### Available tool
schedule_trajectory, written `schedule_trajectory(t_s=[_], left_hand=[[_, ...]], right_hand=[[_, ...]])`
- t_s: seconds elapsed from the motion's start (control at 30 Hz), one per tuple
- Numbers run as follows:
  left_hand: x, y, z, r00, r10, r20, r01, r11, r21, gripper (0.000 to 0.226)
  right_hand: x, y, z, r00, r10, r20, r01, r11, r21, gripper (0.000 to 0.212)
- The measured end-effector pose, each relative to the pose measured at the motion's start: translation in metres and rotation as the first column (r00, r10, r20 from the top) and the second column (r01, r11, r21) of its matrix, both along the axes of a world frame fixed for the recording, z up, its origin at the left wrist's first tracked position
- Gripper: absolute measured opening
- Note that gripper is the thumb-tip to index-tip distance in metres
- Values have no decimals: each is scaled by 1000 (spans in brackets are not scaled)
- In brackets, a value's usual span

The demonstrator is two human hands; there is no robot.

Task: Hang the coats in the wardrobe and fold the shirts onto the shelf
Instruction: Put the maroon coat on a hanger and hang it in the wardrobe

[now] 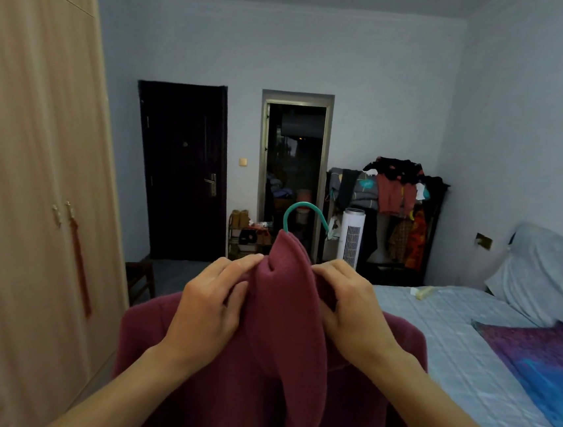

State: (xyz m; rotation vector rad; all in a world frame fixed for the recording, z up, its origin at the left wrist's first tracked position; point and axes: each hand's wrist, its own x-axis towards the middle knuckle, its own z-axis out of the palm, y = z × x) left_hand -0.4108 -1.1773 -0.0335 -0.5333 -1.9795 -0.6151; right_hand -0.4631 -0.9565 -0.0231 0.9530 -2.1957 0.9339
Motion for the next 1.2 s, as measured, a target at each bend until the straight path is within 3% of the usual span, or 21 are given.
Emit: schedule_trajectory(t_s=[0.23, 0.37, 0.43, 0.53, 0.67, 0.8, 0.9, 1.0, 1.1, 1.2], left_hand=[[0, 0, 5, 988, -55, 146, 52, 998, 20, 47], [5, 9, 20, 968, -101, 231, 57, 980, 191, 21], [7, 17, 28, 954, -87, 286, 21, 974, 224, 36], [5, 32, 35, 931, 34, 362, -101, 981, 168, 56], [-5, 49, 37, 878, 265, 398, -310, 949, 53, 65], [-17, 55, 37, 864, 350, 362, -373, 928, -7, 52], [-18, 48, 36, 904, 207, 373, -261, 960, 102, 22], [-20, 32, 40, 901, 105, 421, -190, 968, 164, 14], [-27, 16, 49, 857, 79, 509, -200, 962, 187, 16], [-35, 2, 55, 755, -140, 641, -155, 911, 382, 18]], right_hand=[[3, -3, -9, 996, -85, -36, 82, 993, -86, 25], [3, -3, -6, 986, -146, -86, 136, 985, -108, 26], [2, -5, -4, 982, -159, -102, 149, 984, -99, 27], [2, -8, -5, 980, -171, -105, 161, 982, -98, 26], [3, -10, -8, 973, -211, -93, 202, 974, -100, 22], [3, -13, -11, 974, -204, -98, 194, 975, -109, 21], [3, -9, -15, 977, -196, -87, 185, 975, -121, 23], [2, -3, -17, 975, -204, -84, 191, 972, -139, 22], [1, -2, -17, 977, -185, -110, 168, 975, -147, 20], [1, 0, -18, 980, -148, -130, 127, 980, -154, 20]])
